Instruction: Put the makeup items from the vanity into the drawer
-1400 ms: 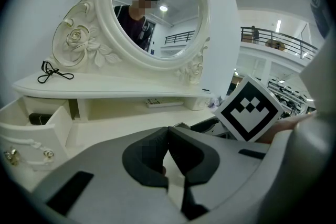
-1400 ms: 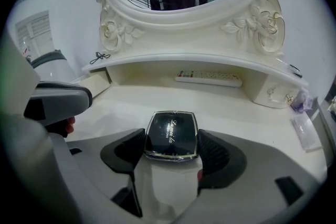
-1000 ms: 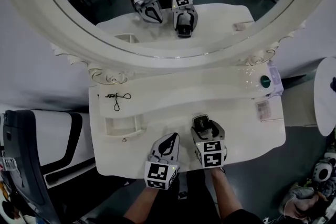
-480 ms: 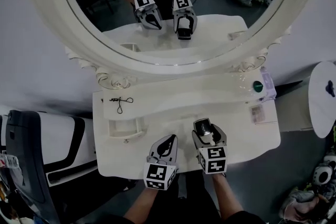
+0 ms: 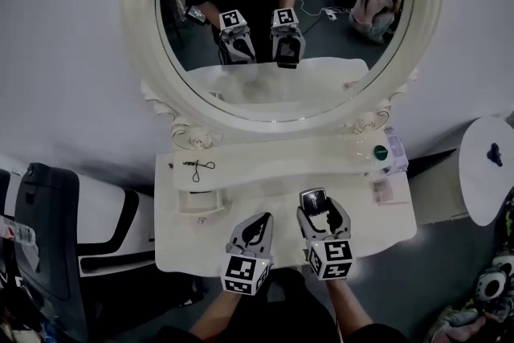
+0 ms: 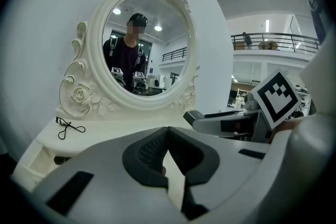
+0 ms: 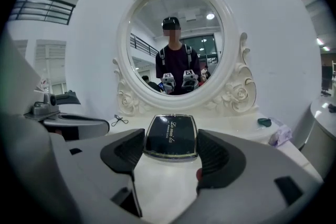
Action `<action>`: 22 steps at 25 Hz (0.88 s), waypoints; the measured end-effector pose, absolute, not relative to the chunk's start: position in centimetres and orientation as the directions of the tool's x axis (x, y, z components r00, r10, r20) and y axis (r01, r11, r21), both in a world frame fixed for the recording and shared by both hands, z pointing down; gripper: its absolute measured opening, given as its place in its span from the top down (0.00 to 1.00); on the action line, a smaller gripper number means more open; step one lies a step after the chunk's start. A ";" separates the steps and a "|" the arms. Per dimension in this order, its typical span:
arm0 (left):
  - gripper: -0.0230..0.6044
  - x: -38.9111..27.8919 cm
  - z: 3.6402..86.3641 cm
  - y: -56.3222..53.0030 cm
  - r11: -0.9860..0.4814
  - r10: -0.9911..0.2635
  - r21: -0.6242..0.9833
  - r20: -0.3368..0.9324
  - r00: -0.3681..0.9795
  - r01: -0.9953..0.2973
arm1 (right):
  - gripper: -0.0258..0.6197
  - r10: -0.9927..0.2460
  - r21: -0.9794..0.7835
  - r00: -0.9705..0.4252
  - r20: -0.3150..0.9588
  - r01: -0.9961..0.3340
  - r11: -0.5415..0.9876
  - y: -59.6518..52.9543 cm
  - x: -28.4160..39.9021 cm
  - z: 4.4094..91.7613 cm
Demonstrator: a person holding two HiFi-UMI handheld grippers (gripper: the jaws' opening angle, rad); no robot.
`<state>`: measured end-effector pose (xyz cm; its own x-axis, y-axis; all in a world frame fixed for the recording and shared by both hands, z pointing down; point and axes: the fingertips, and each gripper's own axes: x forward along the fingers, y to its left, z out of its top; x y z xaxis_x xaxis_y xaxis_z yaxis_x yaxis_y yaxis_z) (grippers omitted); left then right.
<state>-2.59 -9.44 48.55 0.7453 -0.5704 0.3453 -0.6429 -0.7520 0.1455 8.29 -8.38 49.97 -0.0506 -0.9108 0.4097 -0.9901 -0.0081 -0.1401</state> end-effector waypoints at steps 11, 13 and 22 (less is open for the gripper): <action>0.94 -3.3 44.6 -7.8 -0.752 -0.609 0.102 0.272 0.745 -0.652 | 0.48 -0.968 -0.161 -0.071 0.242 -0.986 0.032 -5.7 7.2 44.9; 0.94 -3.5 44.5 -7.8 -0.745 -0.619 0.097 0.269 0.738 -0.660 | 0.48 -0.969 -0.161 -0.081 0.233 -0.986 0.044 -5.6 7.1 44.8; 0.94 -4.4 44.7 -7.4 -0.704 -0.664 0.082 0.274 0.695 -0.705 | 0.48 -0.964 -0.165 -0.148 0.220 -0.980 0.113 -5.8 6.3 45.0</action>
